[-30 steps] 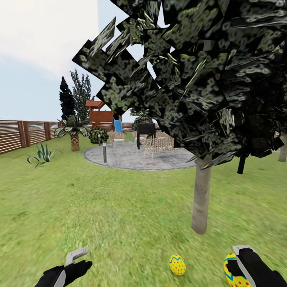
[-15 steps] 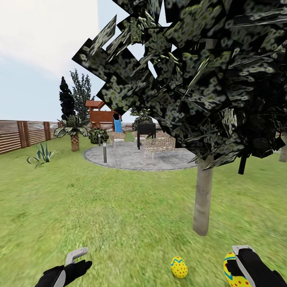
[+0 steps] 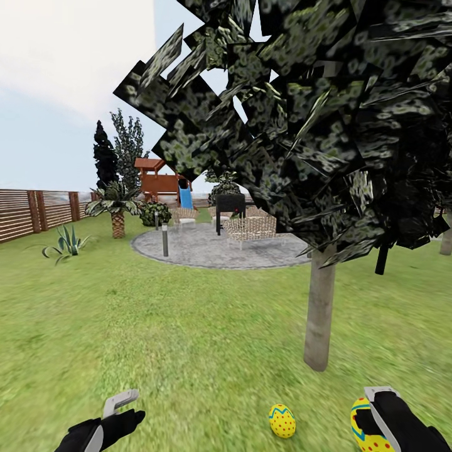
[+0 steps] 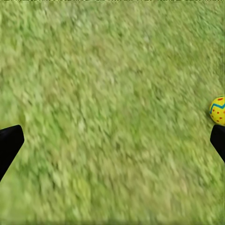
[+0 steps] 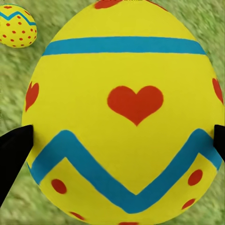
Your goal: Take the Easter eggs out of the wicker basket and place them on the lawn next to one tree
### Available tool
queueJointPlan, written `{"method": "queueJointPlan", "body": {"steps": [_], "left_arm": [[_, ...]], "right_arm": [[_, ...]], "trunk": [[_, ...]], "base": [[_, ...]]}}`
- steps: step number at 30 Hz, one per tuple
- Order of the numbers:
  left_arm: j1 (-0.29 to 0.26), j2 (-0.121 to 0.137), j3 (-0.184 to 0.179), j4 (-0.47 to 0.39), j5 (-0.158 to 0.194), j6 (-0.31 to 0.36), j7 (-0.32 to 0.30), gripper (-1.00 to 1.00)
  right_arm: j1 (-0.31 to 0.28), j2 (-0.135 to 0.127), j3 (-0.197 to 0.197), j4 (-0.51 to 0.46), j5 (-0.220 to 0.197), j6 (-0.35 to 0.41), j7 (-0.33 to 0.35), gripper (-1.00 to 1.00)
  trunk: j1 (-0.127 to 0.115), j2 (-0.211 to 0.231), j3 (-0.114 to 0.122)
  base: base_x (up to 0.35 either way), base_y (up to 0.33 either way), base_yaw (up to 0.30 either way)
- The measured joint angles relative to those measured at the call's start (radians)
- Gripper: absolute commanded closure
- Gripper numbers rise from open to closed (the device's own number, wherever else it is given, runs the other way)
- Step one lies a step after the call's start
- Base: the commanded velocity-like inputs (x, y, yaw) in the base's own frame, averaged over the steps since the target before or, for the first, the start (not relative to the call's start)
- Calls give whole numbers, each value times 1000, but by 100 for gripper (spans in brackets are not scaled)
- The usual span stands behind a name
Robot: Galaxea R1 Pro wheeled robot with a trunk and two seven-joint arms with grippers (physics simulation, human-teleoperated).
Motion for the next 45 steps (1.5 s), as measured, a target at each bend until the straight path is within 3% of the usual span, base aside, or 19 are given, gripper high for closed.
{"method": "queueJointPlan", "body": {"steps": [4,45], "left_arm": [[0,0,1,0,1,-1,-1,-100],[0,2,5,0,0,2,-2,-100]], "right_arm": [[0,0,0,0,0,0,0,100],[0,3,5,0,2,-8,0,100]], "trunk": [[0,0,0],[157,-287,-128]], "base": [[0,0,0],[0,0,0]]}}
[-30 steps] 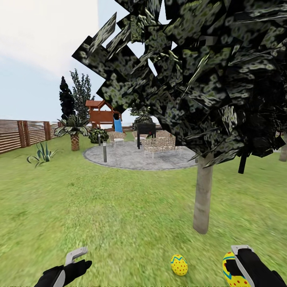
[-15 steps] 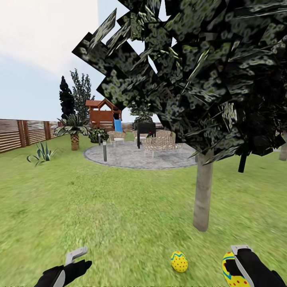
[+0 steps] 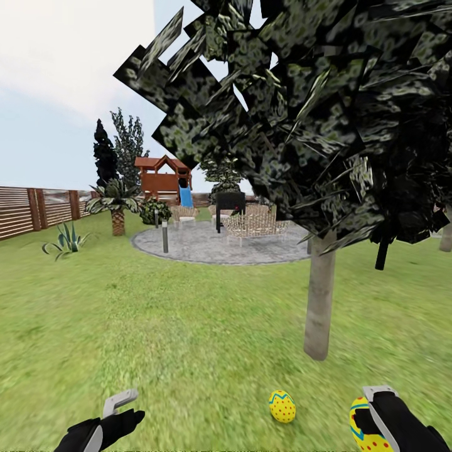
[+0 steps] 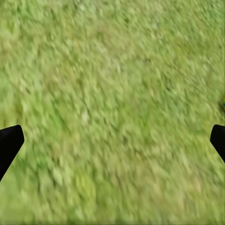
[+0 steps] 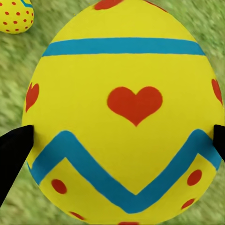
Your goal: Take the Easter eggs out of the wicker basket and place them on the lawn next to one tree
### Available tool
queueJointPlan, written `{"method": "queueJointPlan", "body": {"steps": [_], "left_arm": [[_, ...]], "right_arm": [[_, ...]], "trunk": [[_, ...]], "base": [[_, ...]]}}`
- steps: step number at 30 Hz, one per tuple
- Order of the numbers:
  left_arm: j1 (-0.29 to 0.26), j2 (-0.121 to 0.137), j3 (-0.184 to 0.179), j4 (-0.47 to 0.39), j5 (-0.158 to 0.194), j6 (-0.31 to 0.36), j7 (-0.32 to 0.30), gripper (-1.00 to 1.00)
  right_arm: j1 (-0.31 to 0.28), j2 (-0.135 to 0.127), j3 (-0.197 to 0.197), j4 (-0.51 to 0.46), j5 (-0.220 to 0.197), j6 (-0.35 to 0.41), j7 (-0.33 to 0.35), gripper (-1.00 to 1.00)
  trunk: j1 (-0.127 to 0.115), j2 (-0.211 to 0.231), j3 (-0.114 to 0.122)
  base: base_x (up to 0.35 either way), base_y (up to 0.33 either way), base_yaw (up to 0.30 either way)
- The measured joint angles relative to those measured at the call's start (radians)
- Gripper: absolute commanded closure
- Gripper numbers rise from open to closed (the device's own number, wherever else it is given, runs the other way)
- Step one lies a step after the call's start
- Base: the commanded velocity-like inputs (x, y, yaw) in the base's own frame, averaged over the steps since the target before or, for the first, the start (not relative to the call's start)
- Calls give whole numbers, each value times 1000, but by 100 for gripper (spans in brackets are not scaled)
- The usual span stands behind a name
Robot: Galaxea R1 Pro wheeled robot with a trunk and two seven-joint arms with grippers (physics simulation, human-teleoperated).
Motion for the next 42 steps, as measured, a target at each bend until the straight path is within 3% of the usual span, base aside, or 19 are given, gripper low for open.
{"method": "queueJointPlan", "body": {"steps": [42], "left_arm": [[0,0,-1,0,0,0,0,-100]], "right_arm": [[0,6,1,0,1,0,0,100]], "trunk": [[161,-294,-132]], "base": [[0,0,0]]}}
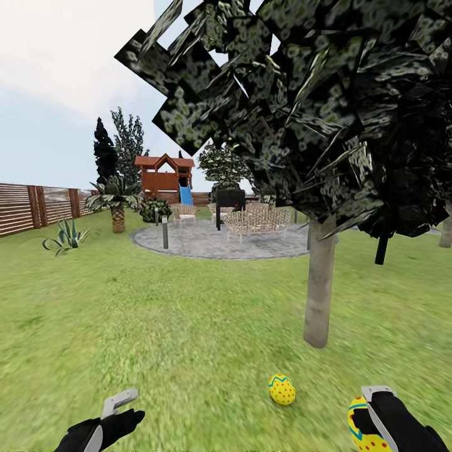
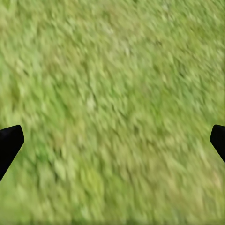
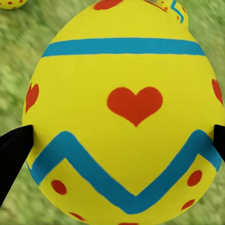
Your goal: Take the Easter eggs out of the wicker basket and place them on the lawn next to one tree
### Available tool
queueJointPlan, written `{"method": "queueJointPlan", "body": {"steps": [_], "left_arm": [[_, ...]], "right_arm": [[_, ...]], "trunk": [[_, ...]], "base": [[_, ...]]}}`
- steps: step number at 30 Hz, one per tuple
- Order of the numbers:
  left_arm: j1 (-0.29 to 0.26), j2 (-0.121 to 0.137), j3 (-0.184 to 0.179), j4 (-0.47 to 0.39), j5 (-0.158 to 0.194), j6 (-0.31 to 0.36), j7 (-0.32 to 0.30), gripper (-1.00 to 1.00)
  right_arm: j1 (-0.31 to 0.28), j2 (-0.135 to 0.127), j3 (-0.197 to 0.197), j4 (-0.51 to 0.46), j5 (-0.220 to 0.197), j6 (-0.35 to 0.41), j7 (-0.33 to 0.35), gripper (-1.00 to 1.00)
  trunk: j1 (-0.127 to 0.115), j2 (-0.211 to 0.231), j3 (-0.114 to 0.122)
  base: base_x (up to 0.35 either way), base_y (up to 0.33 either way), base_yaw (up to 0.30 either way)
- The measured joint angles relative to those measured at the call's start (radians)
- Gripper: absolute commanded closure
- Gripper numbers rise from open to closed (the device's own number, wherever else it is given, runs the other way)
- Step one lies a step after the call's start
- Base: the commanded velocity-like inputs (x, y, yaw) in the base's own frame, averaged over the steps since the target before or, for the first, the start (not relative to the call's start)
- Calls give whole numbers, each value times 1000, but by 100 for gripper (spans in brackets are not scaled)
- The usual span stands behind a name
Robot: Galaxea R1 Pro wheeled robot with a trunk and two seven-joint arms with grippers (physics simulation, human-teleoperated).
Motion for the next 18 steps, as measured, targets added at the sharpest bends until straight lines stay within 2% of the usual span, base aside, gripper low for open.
{"method": "queueJointPlan", "body": {"steps": [18], "left_arm": [[0,0,-2,0,0,0,0,-100]], "right_arm": [[0,0,0,0,0,0,0,100]], "trunk": [[69,-126,-56]], "base": [[0,0,0]]}}
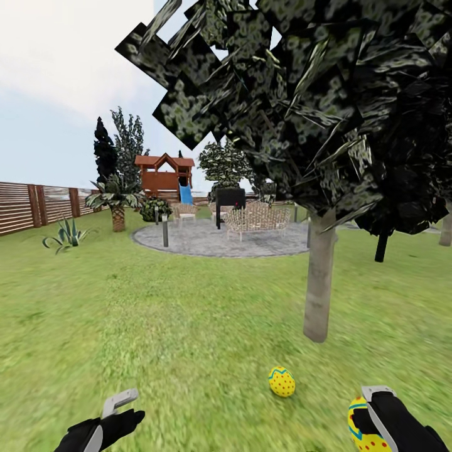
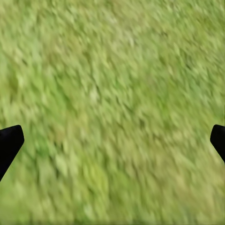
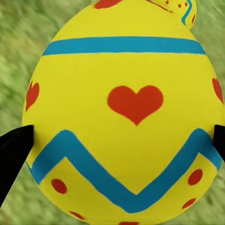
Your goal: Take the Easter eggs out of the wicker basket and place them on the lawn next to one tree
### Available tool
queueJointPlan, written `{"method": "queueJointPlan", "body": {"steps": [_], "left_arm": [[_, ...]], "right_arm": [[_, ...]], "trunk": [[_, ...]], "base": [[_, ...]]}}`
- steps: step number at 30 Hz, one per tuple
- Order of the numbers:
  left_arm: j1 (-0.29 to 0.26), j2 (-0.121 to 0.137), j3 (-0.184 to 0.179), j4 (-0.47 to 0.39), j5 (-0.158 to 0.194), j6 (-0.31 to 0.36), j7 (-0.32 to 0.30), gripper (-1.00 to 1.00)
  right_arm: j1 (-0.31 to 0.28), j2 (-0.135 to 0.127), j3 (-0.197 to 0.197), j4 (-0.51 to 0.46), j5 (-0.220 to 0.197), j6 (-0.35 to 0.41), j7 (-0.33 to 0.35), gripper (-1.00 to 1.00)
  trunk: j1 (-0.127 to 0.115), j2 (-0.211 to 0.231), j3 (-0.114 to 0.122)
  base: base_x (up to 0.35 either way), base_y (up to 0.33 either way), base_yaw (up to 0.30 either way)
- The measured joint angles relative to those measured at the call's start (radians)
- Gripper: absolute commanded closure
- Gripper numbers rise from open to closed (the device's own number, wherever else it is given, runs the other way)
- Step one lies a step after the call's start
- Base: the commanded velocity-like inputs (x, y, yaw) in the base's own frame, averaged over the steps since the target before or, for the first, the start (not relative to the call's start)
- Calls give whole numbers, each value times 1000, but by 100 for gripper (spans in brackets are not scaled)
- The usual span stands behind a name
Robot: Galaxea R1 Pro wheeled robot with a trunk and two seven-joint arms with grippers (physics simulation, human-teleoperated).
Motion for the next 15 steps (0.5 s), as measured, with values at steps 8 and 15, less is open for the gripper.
{"method": "queueJointPlan", "body": {"steps": [8,15], "left_arm": [[0,0,1,0,0,0,0,-100],[0,0,1,0,0,0,0,-100]], "right_arm": [[0,1,0,0,0,0,0,100],[0,3,0,0,0,0,1,100]], "trunk": [[21,-36,-27],[24,-37,-54]], "base": [[0,0,0],[0,0,0]]}}
